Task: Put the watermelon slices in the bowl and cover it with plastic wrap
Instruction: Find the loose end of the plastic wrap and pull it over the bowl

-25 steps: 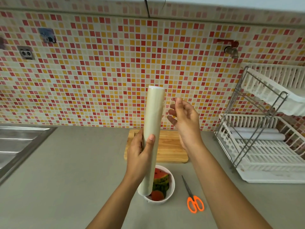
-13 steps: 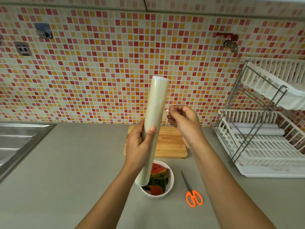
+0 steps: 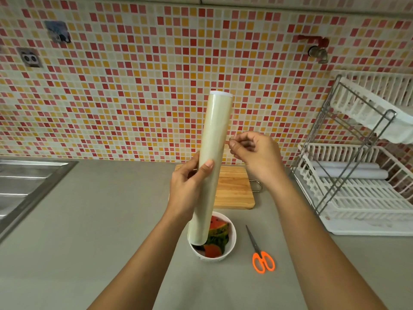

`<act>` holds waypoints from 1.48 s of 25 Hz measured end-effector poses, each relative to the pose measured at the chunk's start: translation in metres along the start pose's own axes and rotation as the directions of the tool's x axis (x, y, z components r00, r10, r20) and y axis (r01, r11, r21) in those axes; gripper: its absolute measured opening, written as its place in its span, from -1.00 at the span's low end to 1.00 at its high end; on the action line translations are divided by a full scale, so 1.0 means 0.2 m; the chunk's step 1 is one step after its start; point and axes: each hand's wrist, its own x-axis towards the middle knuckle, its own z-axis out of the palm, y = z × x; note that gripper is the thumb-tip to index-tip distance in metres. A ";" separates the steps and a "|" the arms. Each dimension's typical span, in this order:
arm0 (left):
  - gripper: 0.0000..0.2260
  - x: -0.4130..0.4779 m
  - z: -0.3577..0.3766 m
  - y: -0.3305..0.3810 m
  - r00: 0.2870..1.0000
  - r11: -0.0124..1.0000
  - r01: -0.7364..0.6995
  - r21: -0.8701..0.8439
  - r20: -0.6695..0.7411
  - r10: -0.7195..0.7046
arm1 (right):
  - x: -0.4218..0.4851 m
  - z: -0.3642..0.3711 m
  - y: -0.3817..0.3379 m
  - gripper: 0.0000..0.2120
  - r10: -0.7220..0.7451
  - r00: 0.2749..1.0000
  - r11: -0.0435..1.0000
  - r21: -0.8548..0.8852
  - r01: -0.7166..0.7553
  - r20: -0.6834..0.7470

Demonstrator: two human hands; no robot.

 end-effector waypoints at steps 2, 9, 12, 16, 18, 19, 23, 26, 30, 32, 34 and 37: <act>-0.60 0.01 0.01 0.02 0.999 1.000 -0.023 -0.002 0.025 0.023 | 0.01 -0.02 0.00 -0.86 0.003 1.000 1.000 -0.008 -0.003 -0.029; -0.49 0.03 -0.01 0.06 0.993 0.993 -0.115 0.028 0.044 0.114 | -0.05 0.06 0.00 -0.81 0.257 0.966 0.872 0.423 -0.246 0.034; -0.61 0.01 0.00 0.05 0.988 0.989 -0.145 0.024 0.047 0.144 | -0.05 0.08 -0.03 -0.95 0.248 0.969 0.837 0.502 -0.220 0.010; -0.79 0.01 -0.01 0.06 0.988 0.991 -0.131 -0.020 0.085 0.133 | -0.04 0.08 -0.05 -0.93 0.233 0.973 0.848 0.489 -0.203 0.001; -0.73 0.01 -0.01 0.05 0.988 0.991 -0.123 -0.049 0.092 0.127 | -0.03 0.08 -0.05 -0.89 0.223 0.974 0.889 0.416 -0.192 -0.027; -0.69 0.02 -0.02 0.05 0.989 0.991 -0.114 -0.068 0.087 0.120 | -0.04 0.08 -0.06 -0.87 0.206 0.978 0.922 0.345 -0.179 -0.044; -0.67 0.02 -0.02 0.04 0.997 0.986 -0.054 -0.155 0.054 0.063 | -0.04 0.06 -0.07 -0.80 0.105 0.993 0.994 -0.010 -0.106 -0.049; -0.65 0.03 -0.02 0.03 0.998 0.982 -0.016 -0.189 0.064 0.028 | -0.02 0.03 -0.08 -0.88 0.164 0.986 0.986 -0.003 -0.164 -0.014; -0.64 0.04 -0.03 0.03 0.998 0.974 -0.002 -0.228 0.066 0.018 | -0.08 0.05 -0.07 -0.66 -0.043 0.999 0.995 -0.085 0.045 0.028; -0.68 0.04 -0.03 0.03 0.997 0.963 -0.002 -0.268 0.079 0.024 | -0.13 0.07 -0.07 -0.67 -0.280 0.960 0.942 -0.183 0.281 0.030; -0.73 0.04 -0.03 0.04 0.995 0.959 -0.008 -0.284 0.094 0.036 | -0.14 0.07 -0.04 -0.70 -0.417 0.908 0.876 -0.250 0.412 0.038; -0.72 0.04 -0.03 0.05 0.991 0.954 -0.021 -0.300 0.118 0.059 | -0.14 0.06 -0.02 -0.76 -0.526 0.850 0.784 -0.378 0.492 0.016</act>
